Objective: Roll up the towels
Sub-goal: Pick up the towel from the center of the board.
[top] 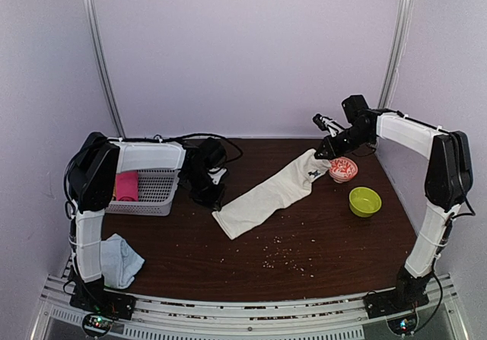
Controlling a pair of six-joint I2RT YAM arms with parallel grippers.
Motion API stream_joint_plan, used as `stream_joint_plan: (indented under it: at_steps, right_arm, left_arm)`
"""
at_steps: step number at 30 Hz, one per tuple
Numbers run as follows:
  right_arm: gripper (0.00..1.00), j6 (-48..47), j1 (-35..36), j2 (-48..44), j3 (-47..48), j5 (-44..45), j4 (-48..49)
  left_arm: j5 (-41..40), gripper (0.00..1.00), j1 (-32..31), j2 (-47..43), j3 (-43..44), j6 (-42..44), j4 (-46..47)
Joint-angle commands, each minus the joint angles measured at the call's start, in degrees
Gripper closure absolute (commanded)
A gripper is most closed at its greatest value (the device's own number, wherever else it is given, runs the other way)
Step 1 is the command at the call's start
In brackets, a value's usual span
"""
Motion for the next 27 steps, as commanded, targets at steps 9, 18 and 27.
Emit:
stream_joint_plan:
  at_steps: [9, 18, 27]
  right_arm:
    - [0.95, 0.2, 0.1, -1.5, -1.3, -0.8, 1.1]
    - [0.95, 0.1, 0.1, -1.7, -0.6, -0.2, 1.1]
    - [0.96, 2.0, -2.7, 2.9, 21.7, 3.3, -5.0]
  left_arm:
    - [1.7, 0.82, 0.2, 2.0, 1.2, 0.3, 0.7]
    - [-0.3, 1.00, 0.2, 1.3, 3.3, 1.1, -0.1]
    - [-11.6, 1.00, 4.9, -7.3, 22.8, 7.1, -7.1]
